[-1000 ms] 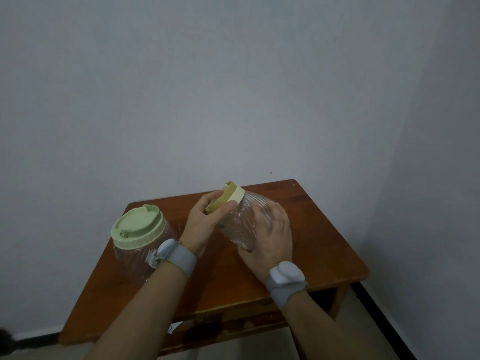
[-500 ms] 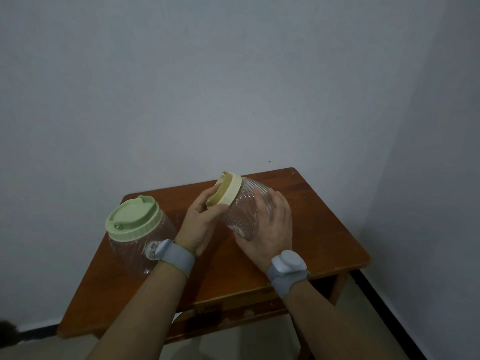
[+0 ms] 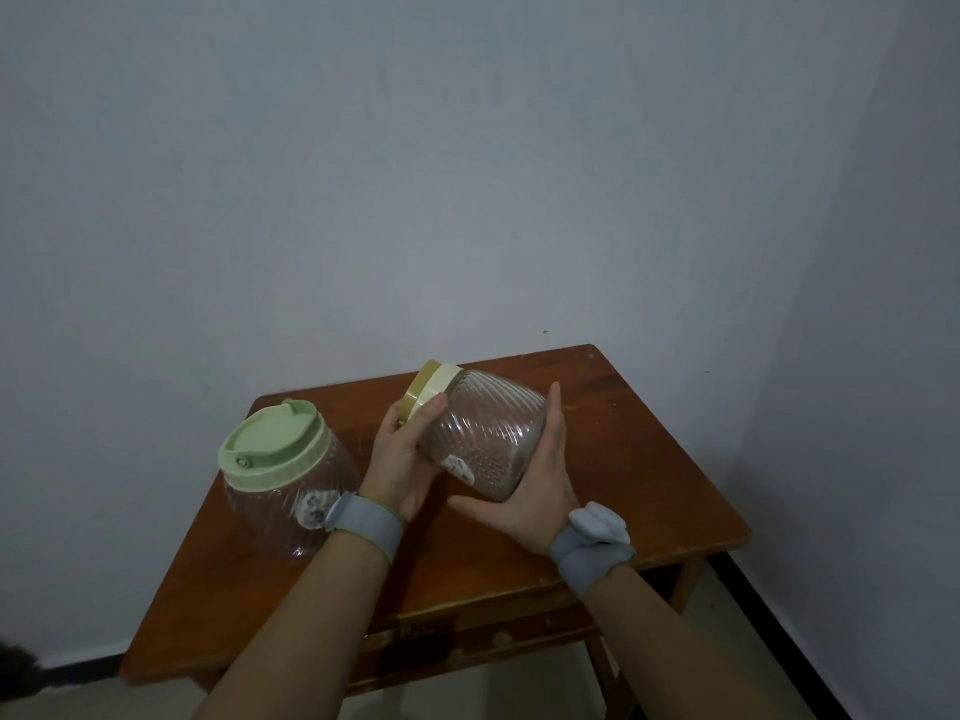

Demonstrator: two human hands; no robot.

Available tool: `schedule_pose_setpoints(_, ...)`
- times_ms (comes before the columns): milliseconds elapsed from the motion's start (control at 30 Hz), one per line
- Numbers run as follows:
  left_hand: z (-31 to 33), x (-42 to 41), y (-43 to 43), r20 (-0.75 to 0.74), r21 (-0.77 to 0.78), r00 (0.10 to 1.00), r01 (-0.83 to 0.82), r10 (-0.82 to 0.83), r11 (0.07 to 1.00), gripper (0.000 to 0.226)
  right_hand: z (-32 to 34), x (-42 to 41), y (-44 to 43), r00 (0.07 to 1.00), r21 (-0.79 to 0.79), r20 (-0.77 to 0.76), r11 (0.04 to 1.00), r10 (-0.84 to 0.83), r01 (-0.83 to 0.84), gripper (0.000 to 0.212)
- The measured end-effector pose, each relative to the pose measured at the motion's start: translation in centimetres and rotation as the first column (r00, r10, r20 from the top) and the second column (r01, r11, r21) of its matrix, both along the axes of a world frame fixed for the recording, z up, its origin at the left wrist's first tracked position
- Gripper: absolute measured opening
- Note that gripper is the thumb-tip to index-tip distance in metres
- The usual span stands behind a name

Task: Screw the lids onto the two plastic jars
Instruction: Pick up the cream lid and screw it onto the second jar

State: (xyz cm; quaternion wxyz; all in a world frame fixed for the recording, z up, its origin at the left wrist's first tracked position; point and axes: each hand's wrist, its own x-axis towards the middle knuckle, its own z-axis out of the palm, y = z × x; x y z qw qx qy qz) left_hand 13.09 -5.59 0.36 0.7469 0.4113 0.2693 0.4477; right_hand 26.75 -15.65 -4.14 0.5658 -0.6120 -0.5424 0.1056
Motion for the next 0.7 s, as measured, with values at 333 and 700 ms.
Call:
schedule_pose_setpoints(333, 1.0, 0.1, -0.6, 0.002, 0.061, 0.999, 0.053, -0.053, 0.997, 0.061, 0.3, 0.1, -0.5, 0.998, 0.102, -0.016, 0.993, -0.053, 0.054, 0.126)
schedule_pose_setpoints(700, 2.2, 0.1, -0.3, -0.034, 0.099, 0.998, -0.042, 0.045, 0.994, 0.086, 0.4, 0.3, -0.4, 0.995, 0.189, -0.013, 0.977, -0.101, 0.102, 0.123)
